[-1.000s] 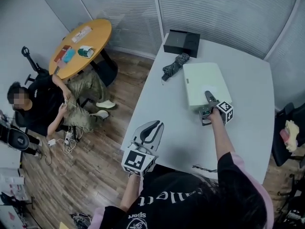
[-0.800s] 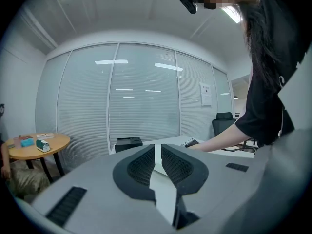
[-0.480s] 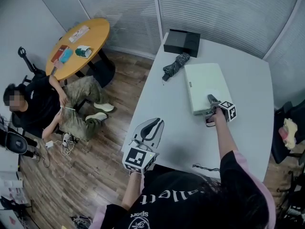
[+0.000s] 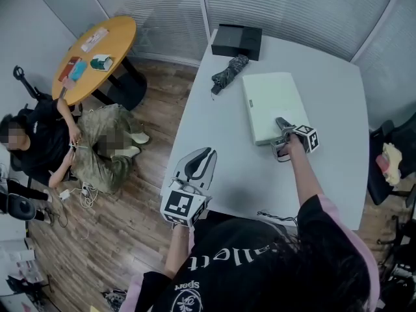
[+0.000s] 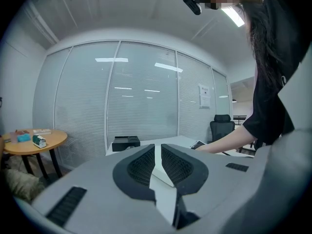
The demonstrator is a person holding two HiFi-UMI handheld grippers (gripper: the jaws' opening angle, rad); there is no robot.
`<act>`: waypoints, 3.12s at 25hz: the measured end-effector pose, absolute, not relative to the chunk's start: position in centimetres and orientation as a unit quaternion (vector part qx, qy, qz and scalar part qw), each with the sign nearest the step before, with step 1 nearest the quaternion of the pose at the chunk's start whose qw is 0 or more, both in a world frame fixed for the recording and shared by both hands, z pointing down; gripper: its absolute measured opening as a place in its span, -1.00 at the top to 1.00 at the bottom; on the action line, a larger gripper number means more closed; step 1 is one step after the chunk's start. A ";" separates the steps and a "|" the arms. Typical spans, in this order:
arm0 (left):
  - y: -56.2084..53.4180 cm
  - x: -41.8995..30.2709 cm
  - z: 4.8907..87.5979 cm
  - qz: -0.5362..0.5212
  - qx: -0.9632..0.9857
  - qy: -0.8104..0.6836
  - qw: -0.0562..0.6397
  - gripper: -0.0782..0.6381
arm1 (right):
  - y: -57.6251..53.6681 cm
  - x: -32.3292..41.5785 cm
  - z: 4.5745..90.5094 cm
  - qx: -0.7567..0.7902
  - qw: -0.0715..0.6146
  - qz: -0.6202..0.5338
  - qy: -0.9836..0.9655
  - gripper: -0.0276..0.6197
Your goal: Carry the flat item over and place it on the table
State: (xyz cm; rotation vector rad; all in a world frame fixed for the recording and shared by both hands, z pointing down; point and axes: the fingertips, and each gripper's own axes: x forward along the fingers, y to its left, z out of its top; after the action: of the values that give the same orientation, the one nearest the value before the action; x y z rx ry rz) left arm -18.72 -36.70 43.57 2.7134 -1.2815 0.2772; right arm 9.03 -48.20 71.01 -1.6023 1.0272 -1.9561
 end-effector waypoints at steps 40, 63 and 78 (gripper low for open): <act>-30.4 -8.2 44.2 0.098 0.925 -0.359 0.073 0.62 | -33.0 5.1 48.5 -0.441 0.070 -0.367 0.816 -0.37; -23.8 -3.7 43.4 0.100 0.924 -0.363 0.070 0.62 | -24.6 4.6 46.0 -0.409 0.049 -0.273 0.869 0.55; -16.7 -8.9 42.4 0.087 0.945 -0.309 0.064 0.62 | -16.3 -1.0 45.4 -0.462 0.045 -0.258 0.847 0.73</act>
State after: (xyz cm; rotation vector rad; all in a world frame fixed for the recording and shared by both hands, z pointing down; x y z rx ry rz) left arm -8.94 -16.70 42.42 2.8525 -0.9337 0.2618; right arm -1.03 -16.34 45.44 -1.4123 2.5873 -0.7879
